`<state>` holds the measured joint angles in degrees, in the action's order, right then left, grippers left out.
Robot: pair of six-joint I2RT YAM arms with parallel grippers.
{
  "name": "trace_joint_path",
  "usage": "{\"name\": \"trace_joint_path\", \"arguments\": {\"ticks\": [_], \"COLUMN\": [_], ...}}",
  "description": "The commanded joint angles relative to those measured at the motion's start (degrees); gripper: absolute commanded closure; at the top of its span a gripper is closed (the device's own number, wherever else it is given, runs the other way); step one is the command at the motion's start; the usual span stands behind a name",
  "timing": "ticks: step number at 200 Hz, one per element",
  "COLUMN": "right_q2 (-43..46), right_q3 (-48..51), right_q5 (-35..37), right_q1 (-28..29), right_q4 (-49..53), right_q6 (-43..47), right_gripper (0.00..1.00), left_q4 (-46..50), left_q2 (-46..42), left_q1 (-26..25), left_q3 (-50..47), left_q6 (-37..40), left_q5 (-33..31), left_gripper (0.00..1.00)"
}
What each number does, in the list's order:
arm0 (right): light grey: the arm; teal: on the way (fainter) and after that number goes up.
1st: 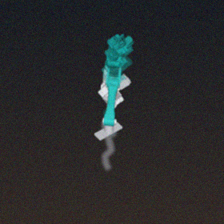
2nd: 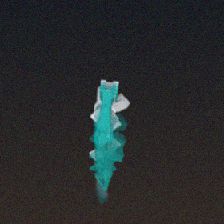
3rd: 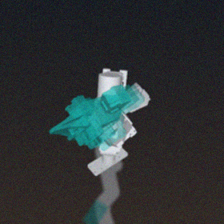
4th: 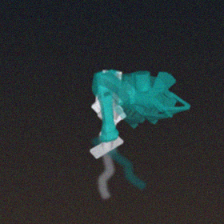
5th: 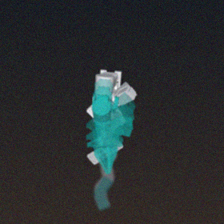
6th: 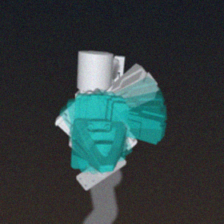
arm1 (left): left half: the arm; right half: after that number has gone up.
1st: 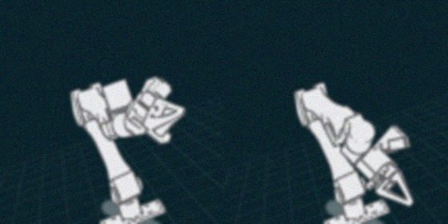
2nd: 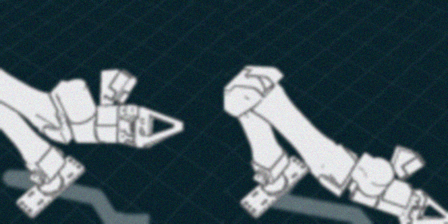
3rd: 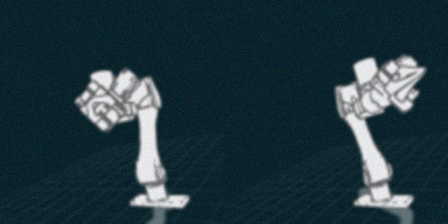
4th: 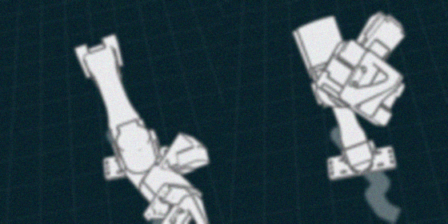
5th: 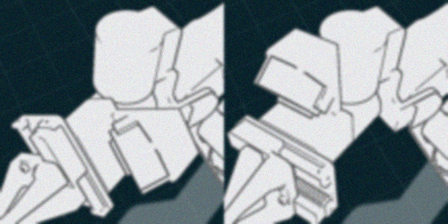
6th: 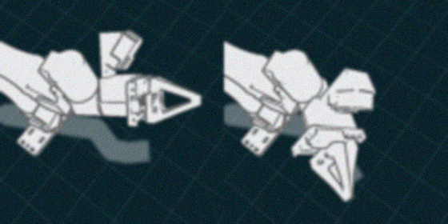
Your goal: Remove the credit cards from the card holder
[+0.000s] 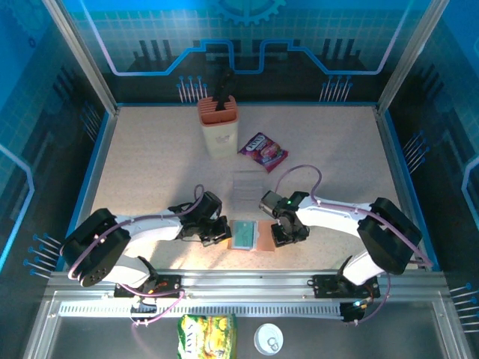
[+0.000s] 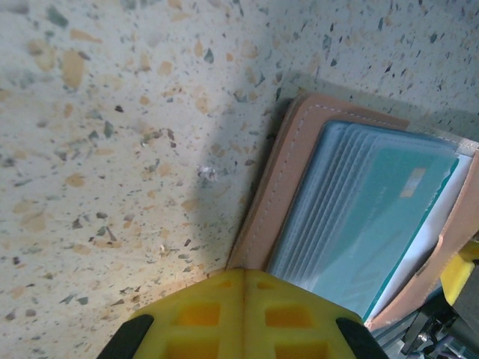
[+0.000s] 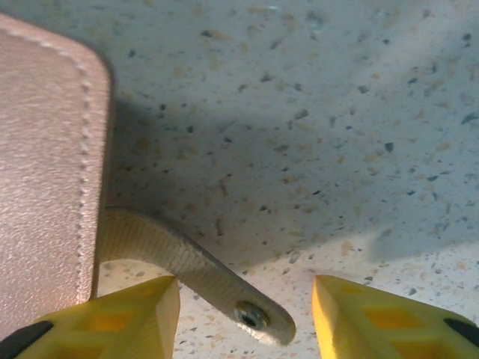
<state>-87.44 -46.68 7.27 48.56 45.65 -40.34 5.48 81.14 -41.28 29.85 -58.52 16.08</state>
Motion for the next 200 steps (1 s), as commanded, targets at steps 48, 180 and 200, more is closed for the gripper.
{"name": "trace_joint_path", "arguments": {"ticks": [48,180,200], "right_q2": [5.66,6.98,4.15], "right_q3": [-2.56,-23.21,-26.61], "right_q5": [1.73,3.97,0.74], "right_q1": [-0.43,5.91,9.12], "right_q4": [6.44,13.79,10.60], "right_q6": [-1.49,-1.04,-0.73], "right_gripper": [0.46,0.48,0.49], "left_q4": [4.50,4.54,4.63], "left_q2": [-0.37,-0.03,0.24], "left_q1": [-0.46,-0.41,-0.45], "left_q3": [-1.67,-0.93,-0.81], "left_q6": [-0.47,-0.02,0.16], "left_q5": [-0.39,0.02,0.15], "left_gripper": [1.00,1.00,1.00]}}
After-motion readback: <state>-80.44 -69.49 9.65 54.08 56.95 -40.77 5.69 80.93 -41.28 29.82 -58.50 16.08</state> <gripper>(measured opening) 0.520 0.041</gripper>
